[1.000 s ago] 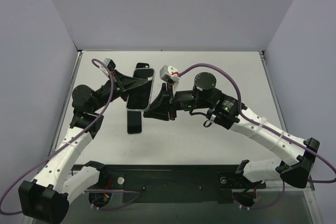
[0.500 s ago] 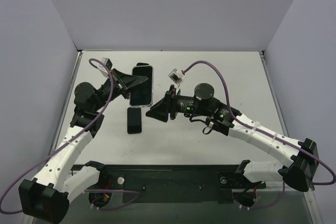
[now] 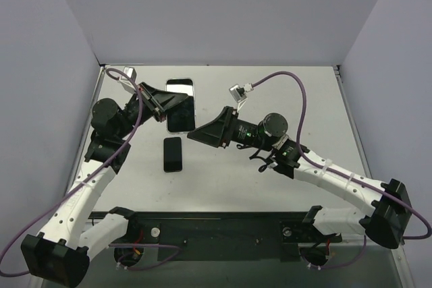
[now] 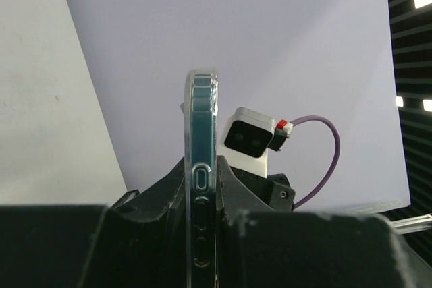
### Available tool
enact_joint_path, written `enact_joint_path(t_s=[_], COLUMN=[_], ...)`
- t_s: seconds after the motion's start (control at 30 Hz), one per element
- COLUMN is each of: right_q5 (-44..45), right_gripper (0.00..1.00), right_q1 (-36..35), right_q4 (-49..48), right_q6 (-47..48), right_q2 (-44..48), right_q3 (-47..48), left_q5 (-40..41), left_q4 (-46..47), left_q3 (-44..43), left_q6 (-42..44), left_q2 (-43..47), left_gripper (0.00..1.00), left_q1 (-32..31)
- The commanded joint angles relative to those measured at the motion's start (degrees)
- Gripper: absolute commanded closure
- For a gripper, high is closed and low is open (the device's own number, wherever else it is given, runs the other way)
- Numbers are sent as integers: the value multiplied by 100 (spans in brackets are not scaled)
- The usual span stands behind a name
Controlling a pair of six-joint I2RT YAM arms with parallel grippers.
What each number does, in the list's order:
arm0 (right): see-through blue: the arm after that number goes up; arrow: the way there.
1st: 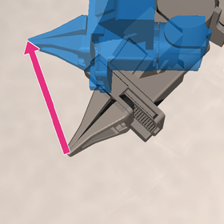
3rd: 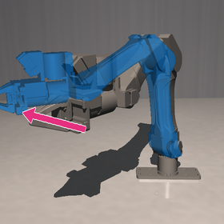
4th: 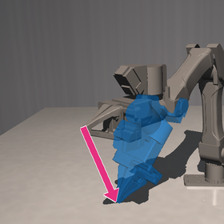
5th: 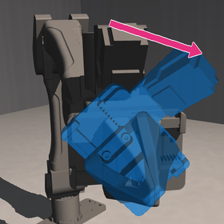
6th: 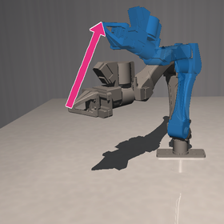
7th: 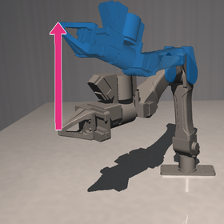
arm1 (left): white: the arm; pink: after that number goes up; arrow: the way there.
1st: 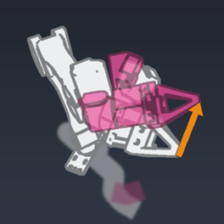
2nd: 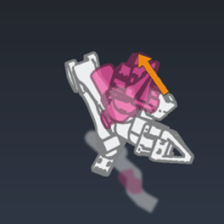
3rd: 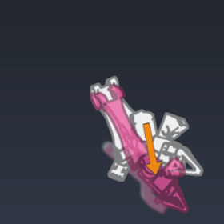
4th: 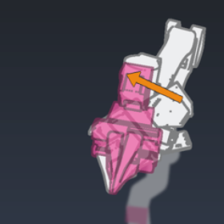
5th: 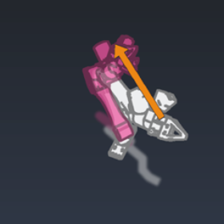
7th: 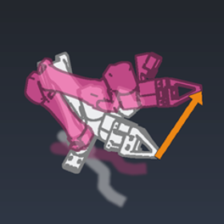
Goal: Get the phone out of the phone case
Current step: Remove the phone case from the phone.
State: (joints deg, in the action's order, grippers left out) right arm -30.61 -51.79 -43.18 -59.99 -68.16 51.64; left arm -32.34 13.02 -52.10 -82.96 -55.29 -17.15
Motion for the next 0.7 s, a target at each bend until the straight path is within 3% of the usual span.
enact_joint_path(t_s=[0.0,0.17,0.33,0.57,0.67], right_q5=[-50,-182,-707,-1894,-1966], right_gripper=[61,74,100,100,100], right_q1=[37,64,73,81,29], right_q4=[-1270,-1536,-1641,-1528,-641], right_q6=[-662,-760,-385,1294,2146], right_q2=[-329,-593,-672,-619,-646], right_q3=[347,400,514,557,926], left_q5=[70,-35,-272,-957,-1187], left_q4=[105,140,166,773,667], left_q3=[-424,-442,-424,-433,-433], left_q6=[201,-1,-491,-1337,-1354], left_q2=[141,203,159,-140,-202], left_gripper=[100,100,100,100,100], left_q1=[36,36,80,97,98])
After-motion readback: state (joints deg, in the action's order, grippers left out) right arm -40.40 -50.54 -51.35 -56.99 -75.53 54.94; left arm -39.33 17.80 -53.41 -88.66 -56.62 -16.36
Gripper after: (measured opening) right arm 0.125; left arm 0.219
